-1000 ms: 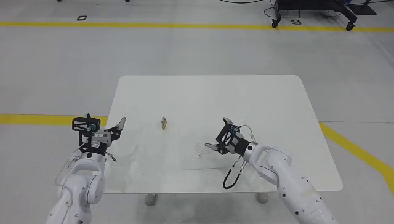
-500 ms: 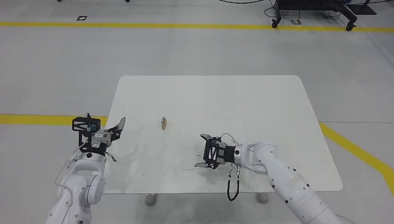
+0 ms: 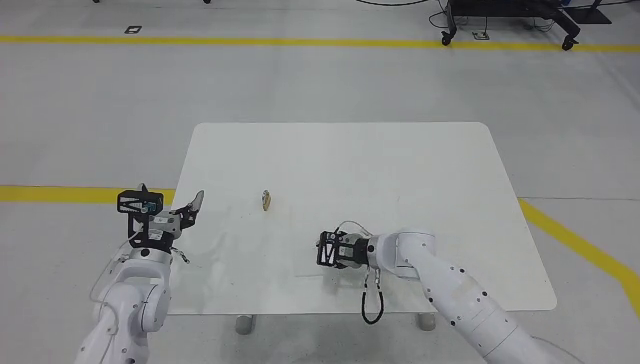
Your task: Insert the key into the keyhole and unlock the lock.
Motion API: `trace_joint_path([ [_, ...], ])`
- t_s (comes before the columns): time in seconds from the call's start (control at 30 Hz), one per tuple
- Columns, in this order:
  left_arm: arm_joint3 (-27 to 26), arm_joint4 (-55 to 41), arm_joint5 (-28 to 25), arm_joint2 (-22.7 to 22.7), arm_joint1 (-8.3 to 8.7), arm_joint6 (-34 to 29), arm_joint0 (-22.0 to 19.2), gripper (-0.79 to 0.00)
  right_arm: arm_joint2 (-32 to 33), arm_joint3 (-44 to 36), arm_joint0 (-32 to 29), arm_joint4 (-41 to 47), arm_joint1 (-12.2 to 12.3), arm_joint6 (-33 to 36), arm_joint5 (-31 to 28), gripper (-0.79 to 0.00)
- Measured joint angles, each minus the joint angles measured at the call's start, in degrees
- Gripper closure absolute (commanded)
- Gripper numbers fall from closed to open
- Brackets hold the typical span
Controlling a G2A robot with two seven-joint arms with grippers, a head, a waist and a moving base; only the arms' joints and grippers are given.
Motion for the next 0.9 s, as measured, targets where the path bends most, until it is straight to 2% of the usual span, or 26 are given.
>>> trace_joint_path([
  [0.3, 0.00, 0.00, 0.00, 0.00, 0.00, 0.00, 0.00, -0.785, 1.41, -1.36, -0.88, -1.06, 0.47, -3.43, 3.59, 0.000],
  [0.67, 0.00, 0.00, 0.00, 0.00, 0.00, 0.00, 0.00, -0.785, 6.23, -0.64, -4.30, 2.58, 1.40, -16.02, 8.75, 0.000],
  [0.9, 0.00, 0.00, 0.00, 0.00, 0.00, 0.00, 0.00, -0.785, 6.38, -0.43, -4.33, 2.83, 1.42, -16.27, 8.74, 0.000],
])
